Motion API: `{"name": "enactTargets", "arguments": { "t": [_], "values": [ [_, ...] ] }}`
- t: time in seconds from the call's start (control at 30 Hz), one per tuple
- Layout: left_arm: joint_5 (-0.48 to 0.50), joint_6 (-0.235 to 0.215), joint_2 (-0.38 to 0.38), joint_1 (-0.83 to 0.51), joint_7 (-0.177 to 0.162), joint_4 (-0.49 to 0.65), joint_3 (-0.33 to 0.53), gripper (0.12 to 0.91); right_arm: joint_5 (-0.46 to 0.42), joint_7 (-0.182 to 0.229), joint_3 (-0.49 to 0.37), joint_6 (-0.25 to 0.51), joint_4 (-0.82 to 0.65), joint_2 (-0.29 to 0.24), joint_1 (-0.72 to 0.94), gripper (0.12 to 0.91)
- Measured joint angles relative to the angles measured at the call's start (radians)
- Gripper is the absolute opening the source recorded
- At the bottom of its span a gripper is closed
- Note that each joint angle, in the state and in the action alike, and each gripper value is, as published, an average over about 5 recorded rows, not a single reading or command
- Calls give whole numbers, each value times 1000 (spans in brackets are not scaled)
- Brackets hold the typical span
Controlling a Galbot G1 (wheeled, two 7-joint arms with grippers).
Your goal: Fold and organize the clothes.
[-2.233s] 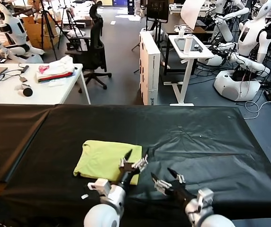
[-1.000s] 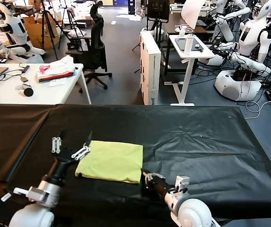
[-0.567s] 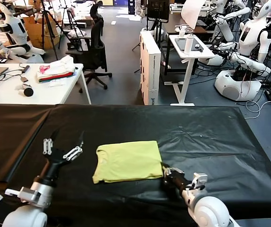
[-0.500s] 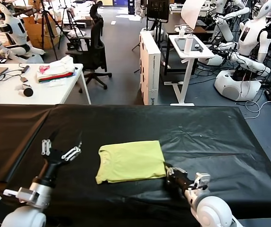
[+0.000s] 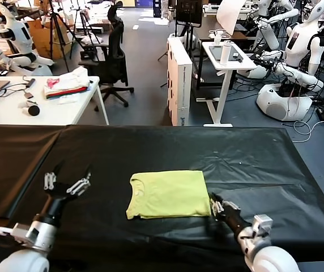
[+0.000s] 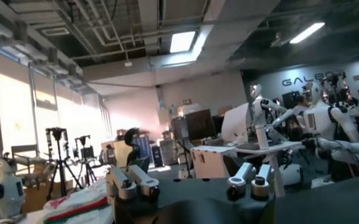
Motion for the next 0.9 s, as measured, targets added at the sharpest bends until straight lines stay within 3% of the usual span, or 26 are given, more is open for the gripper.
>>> {"name": "enactTargets", "arguments": {
  "t": [0.17, 0.23, 0.33, 0.43, 0.57, 0.9],
  "values": [
    [-98, 57, 37, 21, -53, 11, -17, 907, -199, -50, 91, 226, -10, 15, -95, 631],
    [-141, 81, 64, 41, -72, 8, -30, 907, -278, -41, 131, 310, -13, 25, -127, 771],
    [-205, 122, 118, 99, -100, -5, -58, 907, -370, -9, 196, 398, -5, 42, -183, 880],
    [-251, 157, 175, 185, -134, -22, -93, 907, -411, 25, 255, 428, 13, 60, -260, 903],
    [-273, 173, 221, 300, -168, -44, -135, 907, -416, 47, 295, 413, 49, 81, -393, 907],
    [-283, 157, 219, 470, -203, -78, -157, 907, -417, 60, 291, 324, 105, 83, -595, 907]
  ]
}}
